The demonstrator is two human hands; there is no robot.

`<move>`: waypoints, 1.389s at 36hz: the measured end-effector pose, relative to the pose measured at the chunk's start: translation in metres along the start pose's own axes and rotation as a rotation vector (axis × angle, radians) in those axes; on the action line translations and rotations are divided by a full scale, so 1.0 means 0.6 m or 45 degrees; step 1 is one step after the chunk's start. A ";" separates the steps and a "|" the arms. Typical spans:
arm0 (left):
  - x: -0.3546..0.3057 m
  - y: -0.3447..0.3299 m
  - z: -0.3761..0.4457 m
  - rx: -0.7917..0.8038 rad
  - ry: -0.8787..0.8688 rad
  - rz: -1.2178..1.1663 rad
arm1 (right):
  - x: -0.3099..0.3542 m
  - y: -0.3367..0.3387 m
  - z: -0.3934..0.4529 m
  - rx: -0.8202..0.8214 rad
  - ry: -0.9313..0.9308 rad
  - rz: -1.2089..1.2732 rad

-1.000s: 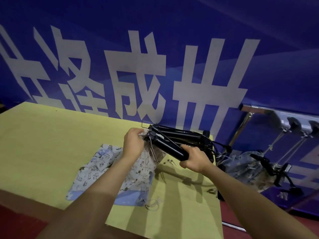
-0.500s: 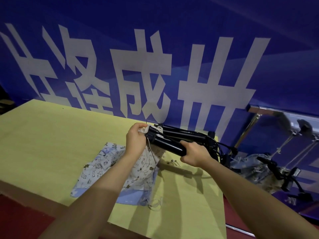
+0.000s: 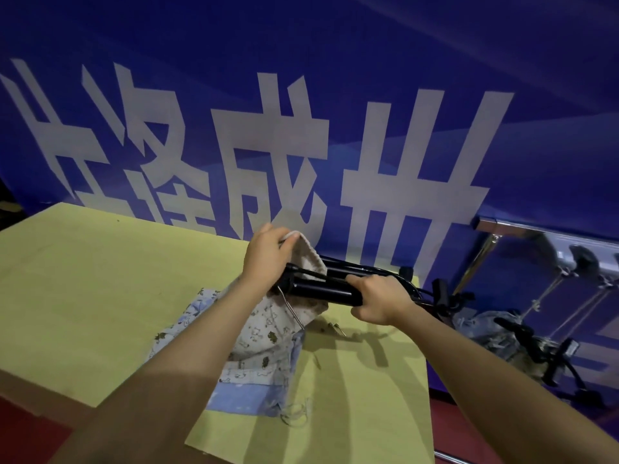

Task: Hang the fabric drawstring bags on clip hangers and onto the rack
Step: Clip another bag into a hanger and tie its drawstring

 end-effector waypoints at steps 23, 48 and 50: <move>-0.003 -0.063 -0.091 0.280 -0.211 0.070 | 0.040 -0.024 0.028 0.047 -0.042 -0.078; -0.025 -0.032 -0.013 0.076 -0.266 0.722 | 0.075 0.056 0.009 -1.014 0.453 -0.260; -0.020 -0.023 -0.008 0.033 -0.181 0.596 | 0.084 0.044 0.010 -0.948 0.444 -0.231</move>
Point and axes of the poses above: each hand's wrist, its own z-axis towards the middle knuckle, its own y-axis out of the back of the hand, x = y × z, the point moved 6 cm from there along z, towards the middle knuckle, and after that the axes turned 9 degrees about z, right-handed, at the moved point
